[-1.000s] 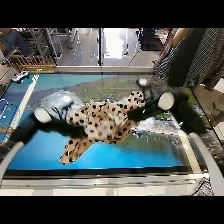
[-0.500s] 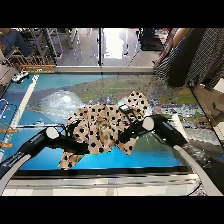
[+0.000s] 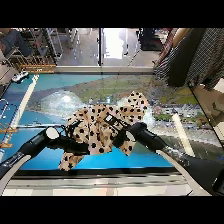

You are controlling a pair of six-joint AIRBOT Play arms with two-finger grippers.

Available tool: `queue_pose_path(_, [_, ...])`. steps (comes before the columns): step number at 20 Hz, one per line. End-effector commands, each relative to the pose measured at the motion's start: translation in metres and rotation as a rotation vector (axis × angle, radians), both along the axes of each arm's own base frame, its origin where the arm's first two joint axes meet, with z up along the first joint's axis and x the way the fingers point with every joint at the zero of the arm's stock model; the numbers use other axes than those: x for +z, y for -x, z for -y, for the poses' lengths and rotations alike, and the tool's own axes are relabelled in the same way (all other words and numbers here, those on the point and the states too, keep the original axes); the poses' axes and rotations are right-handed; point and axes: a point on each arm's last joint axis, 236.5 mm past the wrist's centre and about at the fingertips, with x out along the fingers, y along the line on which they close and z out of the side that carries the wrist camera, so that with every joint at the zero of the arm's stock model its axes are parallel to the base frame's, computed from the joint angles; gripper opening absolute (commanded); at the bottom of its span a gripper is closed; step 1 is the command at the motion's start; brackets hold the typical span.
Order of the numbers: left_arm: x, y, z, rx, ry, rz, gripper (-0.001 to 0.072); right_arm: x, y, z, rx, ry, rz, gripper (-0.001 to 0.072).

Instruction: Fold the clothes and pants, and hang the long-sleeved shirts on hangers.

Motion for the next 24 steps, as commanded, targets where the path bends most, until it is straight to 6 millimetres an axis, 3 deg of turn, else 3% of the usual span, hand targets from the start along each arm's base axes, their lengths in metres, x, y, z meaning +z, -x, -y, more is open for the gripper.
queue_pose_path(1, [0.000, 0.000, 0.000, -0.001, 0.001, 0.000, 0.0010, -0.003, -0.024, 0.016, -0.082, 0.060, 0.091, 0.0184])
queue_pose_path(2, [0.000, 0.000, 0.000, -0.001, 0.001, 0.000, 0.0010, -0.001, -0.025, 0.019, -0.079, 0.075, 0.095, 0.0020])
queue_pose_path(4, [0.000, 0.000, 0.000, -0.002, 0.001, 0.000, 0.0010, 0.011, -0.032, 0.019, -0.079, 0.085, 0.115, 0.0013])
queue_pose_path(7, [0.000, 0.000, 0.000, -0.002, 0.001, 0.000, 0.0010, 0.050, -0.063, 0.030, -0.132, 0.064, 0.189, 0.0013])
queue_pose_path(8, [0.000, 0.000, 0.000, -0.002, 0.001, 0.000, 0.0010, 0.055, -0.064, 0.034, -0.189, 0.020, 0.149, 0.0015])
queue_pose_path(9, [0.000, 0.000, 0.000, -0.001, 0.001, 0.001, 0.0010, 0.053, -0.054, 0.035, -0.245, -0.029, 0.055, 0.0139])
queue_pose_path(10, [0.000, 0.000, 0.000, -0.002, 0.001, 0.000, 0.0010, 0.046, -0.031, 0.030, -0.254, -0.078, -0.082, 0.0536])
queue_pose_path(11, [0.000, 0.000, 0.000, -0.001, 0.001, 0.000, 0.0010, 0.039, -0.002, 0.021, -0.219, -0.118, -0.225, 0.0530])
queue_pose_path(13, [0.000, 0.000, 0.000, -0.001, 0.001, 0.000, 0.0010, 0.025, 0.031, 0.013, -0.197, -0.135, -0.353, 0.0506])
queue_pose_path(16, [0.000, 0.000, 0.000, -0.001, 0.002, -0.001, 0.0010, -0.017, 0.042, 0.023, -0.203, -0.061, -0.370, 0.0463])
queue_pose_path(17, [0.000, 0.000, 0.000, -0.001, 0.002, -0.001, 0.0010, -0.027, 0.035, 0.022, -0.207, -0.066, -0.347, 0.0224])
queue_pose_path(18, [0.000, 0.002, 0.000, -0.004, 0.002, -0.005, 0.0010, -0.026, 0.020, 0.020, -0.208, -0.081, -0.293, 0.0030])
queue_pose_path(19, [0.001, 0.004, 0.000, -0.010, 0.003, -0.013, 0.0010, -0.012, 0.001, 0.018, -0.207, -0.100, -0.229, 0.0014])
queue_pose_path(21, [0.001, 0.007, 0.000, -0.017, 0.003, -0.021, 0.0011, 0.042, -0.046, 0.020, -0.212, -0.141, -0.075, 0.0014])
queue_pose_path(24, [0.003, 0.006, 0.003, -0.010, 0.015, -0.024, 0.0010, 0.126, -0.125, 0.056, -0.348, -0.274, 0.155, 0.0013])
